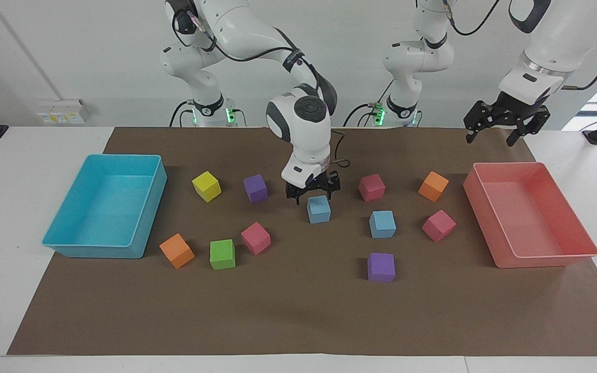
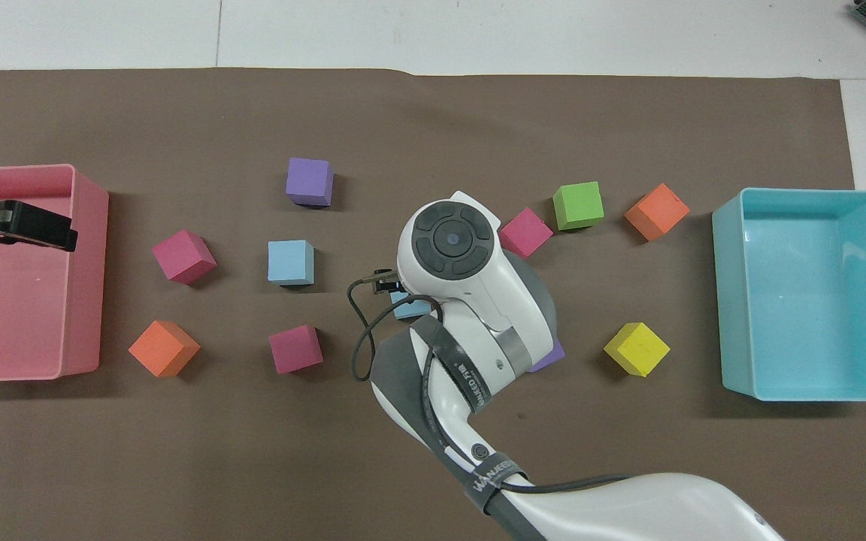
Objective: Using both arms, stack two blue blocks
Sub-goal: 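Carry the light-blue cube with the right gripper toward the table center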
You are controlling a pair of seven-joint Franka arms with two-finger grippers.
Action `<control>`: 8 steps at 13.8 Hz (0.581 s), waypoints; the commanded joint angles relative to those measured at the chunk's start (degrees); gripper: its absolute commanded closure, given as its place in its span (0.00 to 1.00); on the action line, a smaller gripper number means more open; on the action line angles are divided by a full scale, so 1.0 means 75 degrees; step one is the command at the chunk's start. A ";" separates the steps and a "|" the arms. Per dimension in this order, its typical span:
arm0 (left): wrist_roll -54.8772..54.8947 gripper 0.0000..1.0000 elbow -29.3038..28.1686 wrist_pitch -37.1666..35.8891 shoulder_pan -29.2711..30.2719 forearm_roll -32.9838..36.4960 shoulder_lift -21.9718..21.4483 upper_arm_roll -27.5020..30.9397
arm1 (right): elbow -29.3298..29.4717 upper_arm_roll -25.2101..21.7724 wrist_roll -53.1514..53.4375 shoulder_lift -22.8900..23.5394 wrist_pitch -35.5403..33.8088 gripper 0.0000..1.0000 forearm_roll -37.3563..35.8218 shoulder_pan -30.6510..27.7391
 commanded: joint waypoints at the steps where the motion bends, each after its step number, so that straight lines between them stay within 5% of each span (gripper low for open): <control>1: 0.0008 0.00 -0.0025 -0.0189 -0.0016 0.0081 -0.0106 0.0018 | -0.0121 0.0087 -0.0294 -0.0309 -0.0139 0.00 0.0751 -0.0578; 8: -0.0578 0.00 -0.0072 0.0174 -0.0403 0.0069 -0.0036 -0.0052 | -0.0541 0.0076 -0.1878 -0.0403 -0.0151 0.00 0.3013 -0.1270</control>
